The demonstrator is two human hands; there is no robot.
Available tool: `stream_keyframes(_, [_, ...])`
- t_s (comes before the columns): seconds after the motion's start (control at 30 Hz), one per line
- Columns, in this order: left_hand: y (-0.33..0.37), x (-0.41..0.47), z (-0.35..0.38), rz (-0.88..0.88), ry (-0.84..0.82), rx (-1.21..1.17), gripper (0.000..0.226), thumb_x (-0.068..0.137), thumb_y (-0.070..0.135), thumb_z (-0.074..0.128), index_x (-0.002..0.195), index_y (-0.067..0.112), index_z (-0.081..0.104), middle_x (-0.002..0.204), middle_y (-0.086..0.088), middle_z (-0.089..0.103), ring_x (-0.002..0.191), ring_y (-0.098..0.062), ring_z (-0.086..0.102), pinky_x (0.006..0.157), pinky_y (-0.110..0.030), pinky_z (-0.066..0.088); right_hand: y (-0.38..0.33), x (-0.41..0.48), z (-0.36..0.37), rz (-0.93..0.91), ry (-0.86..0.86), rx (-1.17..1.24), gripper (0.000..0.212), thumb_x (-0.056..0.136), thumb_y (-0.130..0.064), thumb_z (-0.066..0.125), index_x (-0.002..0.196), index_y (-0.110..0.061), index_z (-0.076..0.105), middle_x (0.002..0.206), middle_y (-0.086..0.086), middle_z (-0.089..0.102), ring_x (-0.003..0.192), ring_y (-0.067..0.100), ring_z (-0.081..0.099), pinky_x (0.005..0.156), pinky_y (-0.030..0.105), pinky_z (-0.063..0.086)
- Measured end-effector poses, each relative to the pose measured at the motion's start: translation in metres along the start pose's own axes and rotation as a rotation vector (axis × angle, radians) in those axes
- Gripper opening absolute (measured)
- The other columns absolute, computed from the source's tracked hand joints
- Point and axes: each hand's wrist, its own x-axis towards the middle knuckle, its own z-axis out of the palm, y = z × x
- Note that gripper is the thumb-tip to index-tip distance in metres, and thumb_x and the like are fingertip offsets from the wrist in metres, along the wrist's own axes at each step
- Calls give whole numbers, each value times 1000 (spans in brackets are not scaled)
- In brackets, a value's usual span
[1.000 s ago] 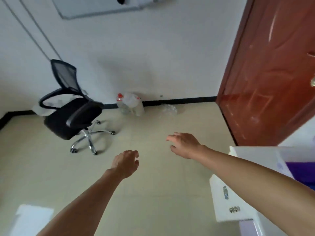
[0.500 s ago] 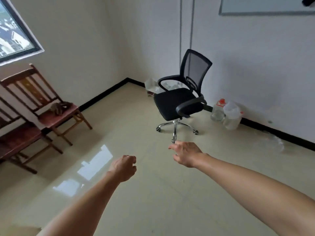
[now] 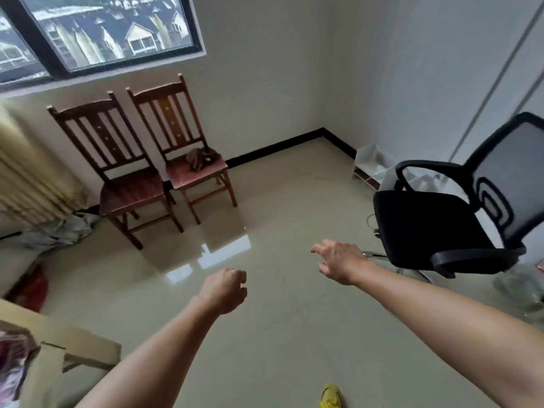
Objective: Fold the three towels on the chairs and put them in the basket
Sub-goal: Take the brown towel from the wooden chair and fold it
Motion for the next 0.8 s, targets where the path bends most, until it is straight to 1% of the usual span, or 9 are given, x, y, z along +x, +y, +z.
stream_keyframes(0.1, [-31,48,-25,-103,42,-67,33,94,33,50,124,22,57,124,-2,60,115,-22,55,90,-29,44,-5,89,-33,-100,11,-33,44,95,-32,46,139,-29,45,131,4,53,115,28,56,91,36,46])
stream_keyframes(0.2, [-67,81,-40,-190,56,-121,33,93,34,50,123,24,57,124,-1,60,117,-21,54,90,-29,43,-31,169,-60,-210,13,-64,43,95,-31,45,138,-28,45,128,5,54,115,28,56,92,36,46])
stream_keyframes(0.4, [-160,162,-54,-344,7,-151,30,91,34,50,118,24,58,123,-1,60,116,-22,54,87,-28,43,-93,312,-75,-371,2,-117,41,94,-29,47,135,-26,47,122,5,55,112,28,57,88,36,47])
stream_keyframes(0.5, [-217,221,-68,-368,23,-160,28,90,32,49,115,24,58,121,-1,60,113,-22,55,84,-29,43,-119,393,-79,-380,13,-130,40,93,-30,47,132,-25,48,119,6,55,109,28,58,87,36,47])
stream_keyframes(0.57, [-248,255,-83,-367,16,-157,27,89,30,49,112,22,59,118,-3,61,111,-23,55,82,-29,43,-130,434,-86,-353,-19,-120,39,93,-30,47,132,-24,48,119,6,55,109,28,57,87,36,46])
stream_keyframes(0.6, [-279,287,-99,-365,16,-153,25,89,30,49,110,20,60,116,-3,61,110,-24,56,81,-29,43,-142,478,-96,-348,-13,-125,39,93,-30,47,132,-24,48,119,6,55,109,28,57,87,36,46])
stream_keyframes(0.67, [-300,313,-114,-332,5,-108,17,89,29,48,96,17,58,110,-3,63,103,-26,58,73,-30,42,-147,508,-107,-322,-7,-142,38,93,-30,46,131,-24,49,119,6,55,109,28,57,86,35,45])
stream_keyframes(0.73, [-326,345,-134,-315,15,-98,12,88,28,47,82,18,48,103,-5,63,95,-28,59,66,-29,37,-154,543,-120,-303,13,-114,37,94,-30,46,130,-24,49,120,5,56,109,27,57,85,35,46])
stream_keyframes(0.8, [-347,382,-152,-287,5,-85,14,88,29,48,79,20,43,102,-5,63,96,-28,59,65,-28,36,-157,576,-131,-300,5,-103,37,94,-30,45,131,-25,48,119,5,55,109,27,57,84,35,45])
